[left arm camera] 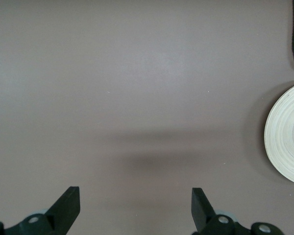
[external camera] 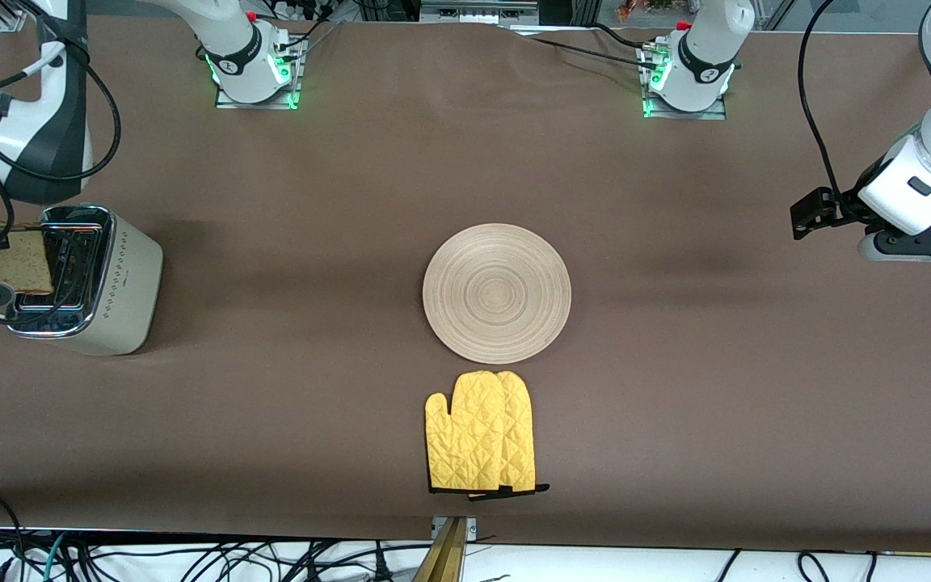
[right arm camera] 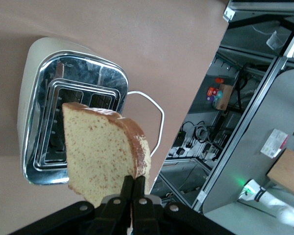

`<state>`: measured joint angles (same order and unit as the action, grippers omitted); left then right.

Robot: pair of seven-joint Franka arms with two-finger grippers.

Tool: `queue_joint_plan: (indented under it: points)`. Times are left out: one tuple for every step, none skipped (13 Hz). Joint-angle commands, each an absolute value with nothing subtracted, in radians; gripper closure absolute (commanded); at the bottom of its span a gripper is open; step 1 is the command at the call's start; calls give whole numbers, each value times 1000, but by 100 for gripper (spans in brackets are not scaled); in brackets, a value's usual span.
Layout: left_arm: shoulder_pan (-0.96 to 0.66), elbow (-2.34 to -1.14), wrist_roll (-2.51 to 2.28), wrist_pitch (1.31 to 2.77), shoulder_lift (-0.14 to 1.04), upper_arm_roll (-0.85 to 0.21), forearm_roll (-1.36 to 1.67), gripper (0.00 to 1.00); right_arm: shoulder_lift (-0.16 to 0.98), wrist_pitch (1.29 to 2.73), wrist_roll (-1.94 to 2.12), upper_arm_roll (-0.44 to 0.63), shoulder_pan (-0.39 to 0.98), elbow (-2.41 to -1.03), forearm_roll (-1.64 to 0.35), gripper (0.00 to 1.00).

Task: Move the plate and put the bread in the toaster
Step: 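Lower the held bread into the toaster slot with the right gripper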

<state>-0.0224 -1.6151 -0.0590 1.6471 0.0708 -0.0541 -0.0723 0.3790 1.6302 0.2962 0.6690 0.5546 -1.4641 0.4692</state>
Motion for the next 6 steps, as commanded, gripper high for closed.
queue_joint_plan:
  points:
    - [-15,-1592,-54,1624,75,-57,-54,0,385,1643,230,647,552,-1511,489,100]
    - [-15,-1592,-52,1615,75,-57,-54,0,385,1663,218,647,551,-1540,492,100]
    - [-17,-1592,-54,1608,75,-57,-54,0,385,1669,215,647,543,-1554,492,100]
    - [-17,-1591,-52,1606,75,-57,-54,0,387,1669,215,647,543,-1557,494,100]
    - [-15,-1589,-49,1606,75,-57,-54,0,385,1669,218,647,542,-1562,497,100]
    - [-14,-1586,-49,1606,77,-57,-54,0,385,1666,222,647,541,-1562,497,100]
